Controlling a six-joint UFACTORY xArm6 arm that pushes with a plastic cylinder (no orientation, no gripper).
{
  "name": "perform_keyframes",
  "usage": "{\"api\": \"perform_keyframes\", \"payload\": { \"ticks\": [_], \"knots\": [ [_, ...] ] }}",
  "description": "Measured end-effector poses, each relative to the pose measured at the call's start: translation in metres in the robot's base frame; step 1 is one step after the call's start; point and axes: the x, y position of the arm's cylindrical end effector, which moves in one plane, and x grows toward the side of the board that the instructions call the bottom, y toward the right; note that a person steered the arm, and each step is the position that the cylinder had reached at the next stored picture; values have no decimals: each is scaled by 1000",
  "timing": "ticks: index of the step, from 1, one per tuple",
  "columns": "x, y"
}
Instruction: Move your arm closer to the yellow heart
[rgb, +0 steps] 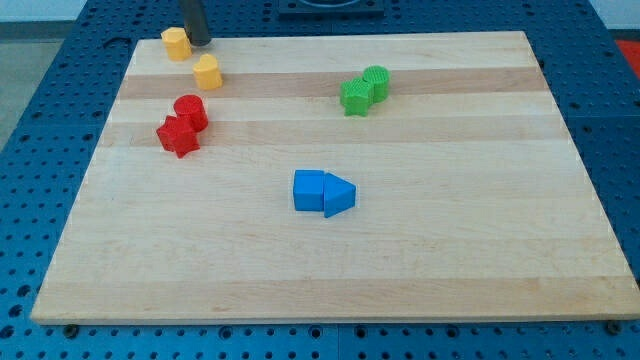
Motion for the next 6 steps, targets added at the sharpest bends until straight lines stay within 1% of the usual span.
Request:
{"api": "perform_keyframes", "payload": {
  "ticks": [2, 3, 4, 5, 6],
  "knots": [
    [0, -24],
    [1, 0],
    [13, 63],
    [47, 112],
    [84, 106]
  ]
}}
